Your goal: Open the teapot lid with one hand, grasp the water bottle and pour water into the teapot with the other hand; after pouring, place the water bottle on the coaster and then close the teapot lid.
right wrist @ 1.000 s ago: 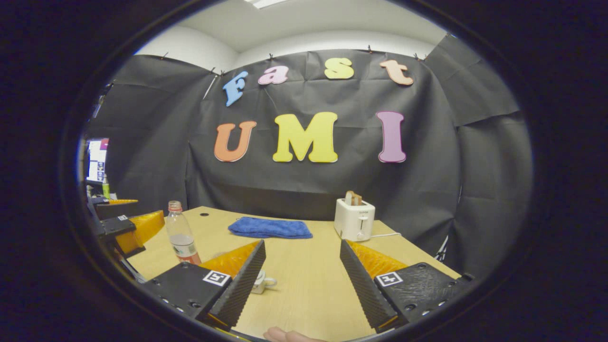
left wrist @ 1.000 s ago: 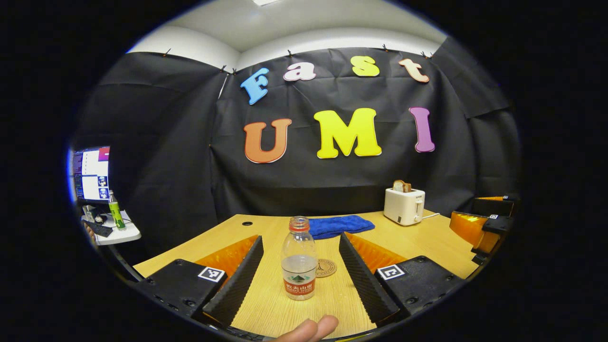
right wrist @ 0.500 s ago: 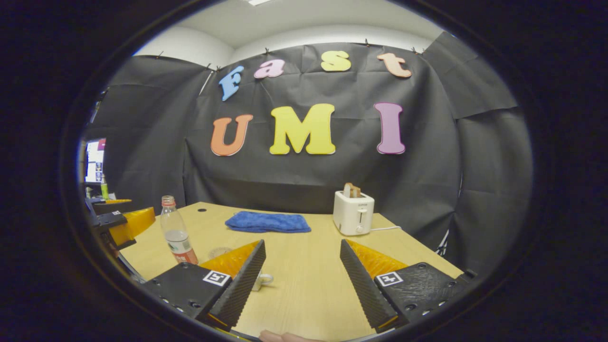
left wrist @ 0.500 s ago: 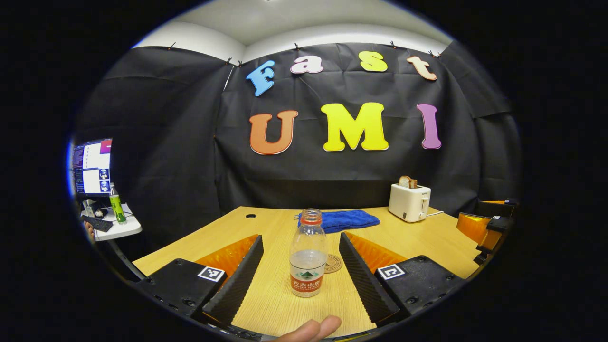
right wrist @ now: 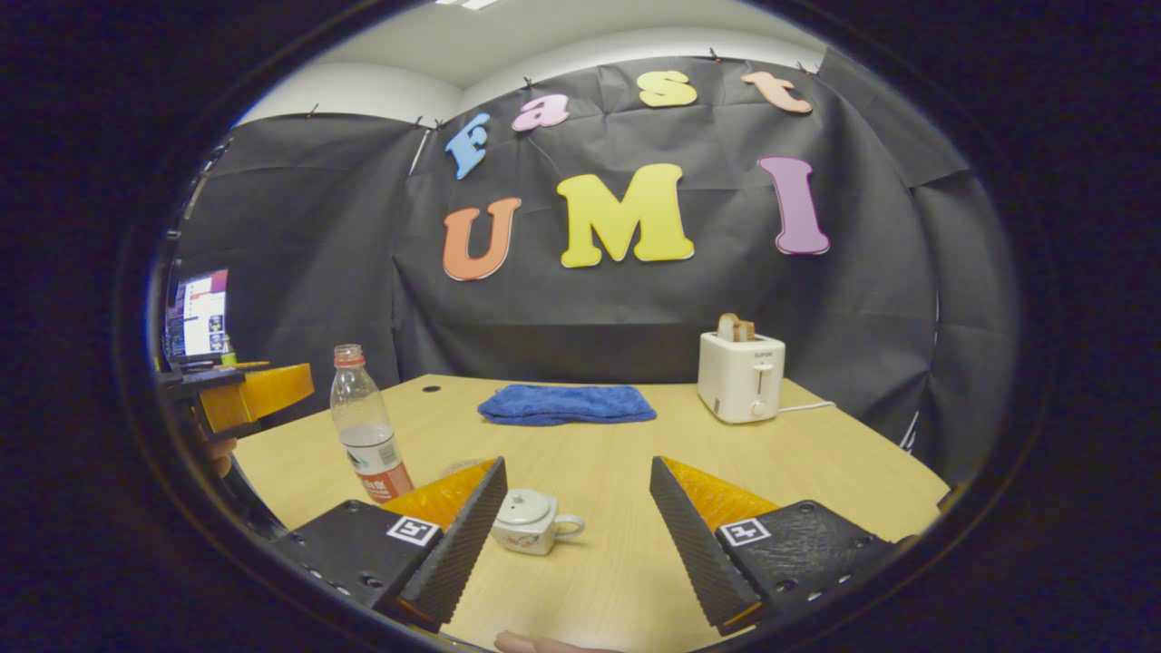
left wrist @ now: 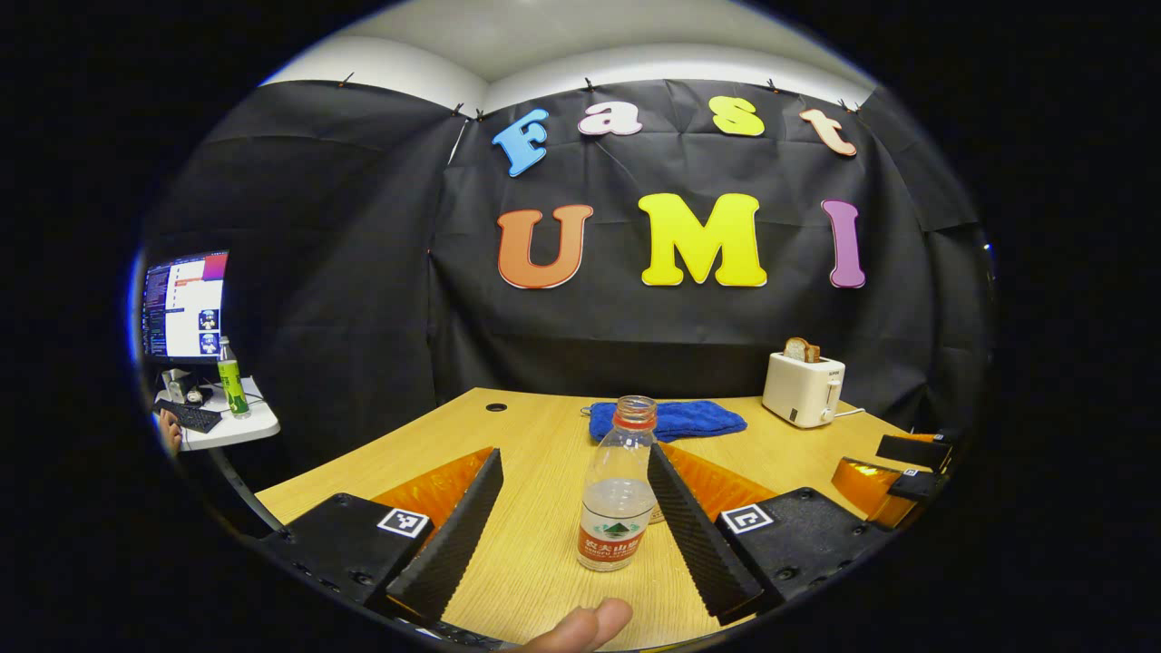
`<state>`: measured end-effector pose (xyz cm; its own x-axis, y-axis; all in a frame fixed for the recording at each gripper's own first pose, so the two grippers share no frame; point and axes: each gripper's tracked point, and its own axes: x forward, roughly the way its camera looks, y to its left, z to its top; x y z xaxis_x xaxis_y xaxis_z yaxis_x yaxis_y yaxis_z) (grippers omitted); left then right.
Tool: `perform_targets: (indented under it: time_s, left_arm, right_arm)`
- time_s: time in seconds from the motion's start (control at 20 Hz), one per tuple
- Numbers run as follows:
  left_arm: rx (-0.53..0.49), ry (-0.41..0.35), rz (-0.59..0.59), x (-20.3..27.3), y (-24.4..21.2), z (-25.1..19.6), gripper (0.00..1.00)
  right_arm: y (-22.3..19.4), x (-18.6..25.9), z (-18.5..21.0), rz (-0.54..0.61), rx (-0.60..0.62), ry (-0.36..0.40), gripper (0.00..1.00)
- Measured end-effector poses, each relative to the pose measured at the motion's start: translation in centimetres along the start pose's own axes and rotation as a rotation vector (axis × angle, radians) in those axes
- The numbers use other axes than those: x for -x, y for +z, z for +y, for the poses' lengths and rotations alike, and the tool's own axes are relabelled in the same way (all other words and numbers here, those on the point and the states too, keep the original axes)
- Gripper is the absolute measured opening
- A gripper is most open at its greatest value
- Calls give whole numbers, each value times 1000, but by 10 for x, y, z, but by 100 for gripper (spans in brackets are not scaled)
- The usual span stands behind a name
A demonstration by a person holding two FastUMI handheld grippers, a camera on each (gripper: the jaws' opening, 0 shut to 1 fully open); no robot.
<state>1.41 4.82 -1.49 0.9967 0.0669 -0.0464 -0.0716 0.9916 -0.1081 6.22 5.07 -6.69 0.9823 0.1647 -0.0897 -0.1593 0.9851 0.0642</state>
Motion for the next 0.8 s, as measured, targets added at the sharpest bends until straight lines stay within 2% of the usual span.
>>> perform_targets:
  time_s: [0.3,0.55,0.65,0.7,0.75,0.8]
  left_arm:
    - [-2,13,1,-2,0,9,100]
    - [4,29,20,-5,-4,17,100]
    - [-3,26,22,-6,-4,18,100]
    - [-12,27,21,-6,-3,19,100]
    - [-20,28,19,-6,-3,20,100]
    - [-25,30,20,-6,-3,21,100]
  right_arm:
    - [-13,-36,19,-21,12,6,97]
    - [-32,-66,31,12,2,4,94]
    - [-45,-75,36,46,8,-3,83]
    - [-47,-77,37,51,13,0,72]
    - [-50,-78,39,50,16,6,67]
    - [-48,-77,43,39,23,18,52]
